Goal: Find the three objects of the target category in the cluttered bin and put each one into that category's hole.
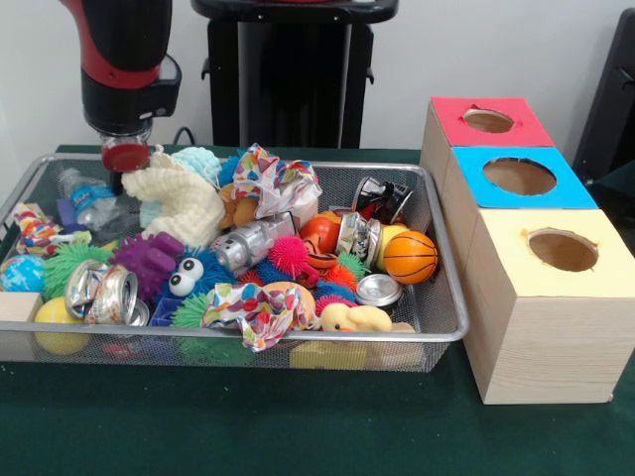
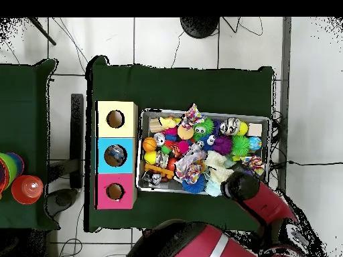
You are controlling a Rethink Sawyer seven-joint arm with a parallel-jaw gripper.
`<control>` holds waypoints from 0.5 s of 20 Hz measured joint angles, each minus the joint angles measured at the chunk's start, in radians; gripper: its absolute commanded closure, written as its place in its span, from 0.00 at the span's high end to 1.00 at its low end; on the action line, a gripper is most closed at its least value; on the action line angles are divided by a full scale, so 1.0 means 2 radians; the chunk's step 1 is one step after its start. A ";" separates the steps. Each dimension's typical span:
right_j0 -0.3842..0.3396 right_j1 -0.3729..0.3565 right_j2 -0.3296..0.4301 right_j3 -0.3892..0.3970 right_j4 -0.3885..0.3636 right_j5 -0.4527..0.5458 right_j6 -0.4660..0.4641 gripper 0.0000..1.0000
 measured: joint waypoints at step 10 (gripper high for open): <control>0.017 0.003 -0.002 -0.025 -0.005 0.001 0.000 1.00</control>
